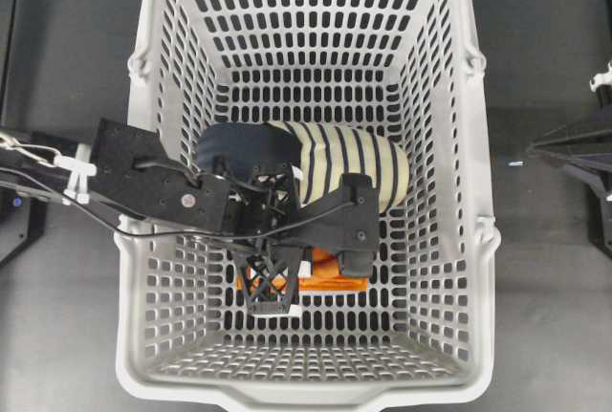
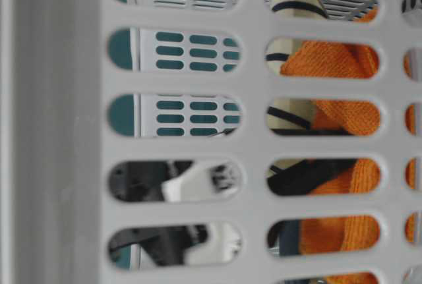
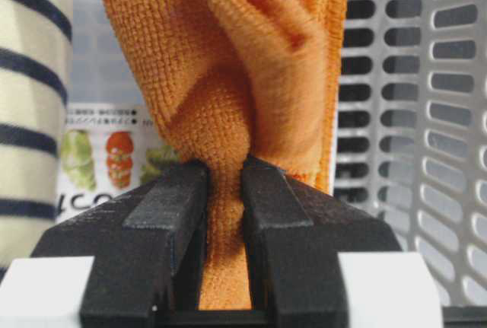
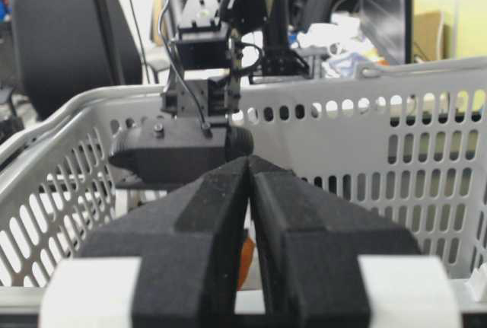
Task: Pick up the orange cloth from the shopping basket with the left arm.
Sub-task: 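Lower the open left gripper onto the orange cloth and close it, then lift the pinched orange cloth upward out of the basket with the left gripper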
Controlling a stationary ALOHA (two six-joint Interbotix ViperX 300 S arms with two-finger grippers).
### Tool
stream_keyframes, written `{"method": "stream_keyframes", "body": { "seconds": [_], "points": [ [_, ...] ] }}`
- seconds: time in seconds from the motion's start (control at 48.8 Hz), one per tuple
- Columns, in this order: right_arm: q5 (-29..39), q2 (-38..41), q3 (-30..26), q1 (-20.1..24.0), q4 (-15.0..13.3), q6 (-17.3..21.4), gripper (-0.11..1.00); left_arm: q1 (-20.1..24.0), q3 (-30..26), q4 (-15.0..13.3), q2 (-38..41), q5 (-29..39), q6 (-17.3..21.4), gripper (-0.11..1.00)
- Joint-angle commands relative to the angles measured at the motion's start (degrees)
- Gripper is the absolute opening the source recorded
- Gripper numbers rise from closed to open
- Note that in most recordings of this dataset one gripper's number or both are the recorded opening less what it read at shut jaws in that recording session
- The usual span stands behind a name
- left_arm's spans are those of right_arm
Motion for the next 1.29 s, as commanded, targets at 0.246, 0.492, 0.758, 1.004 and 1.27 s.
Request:
{"method": "stream_keyframes", "body": {
  "seconds": [0.246,0.492,0.758,1.004,1.27],
  "points": [
    [-0.3,0.3,-0.1,0.2,0.4,0.1,-0.01,-0.2,-12.7,0.3,-5.1,11.5,0.3,0.11],
    [-0.4,0.4,0.1,0.2,0.4,1.3,-0.01,-0.1,-26.5,0.3,-5.3,26.5,0.4,0.11],
    [-0.4,0.3,0.3,0.1,0.4,1.8,-0.01,0.2,-36.7,0.3,-3.3,37.4,0.4,0.11],
    [-0.4,-0.1,0.2,0.2,0.4,1.8,-0.01,0.3,-38.4,0.3,-2.4,39.2,0.4,0.11],
    [-0.3,-0.6,0.3,0.2,0.4,1.8,-0.01,0.3,-40.6,0.3,-1.8,39.3,0.4,0.11]
  ]
}}
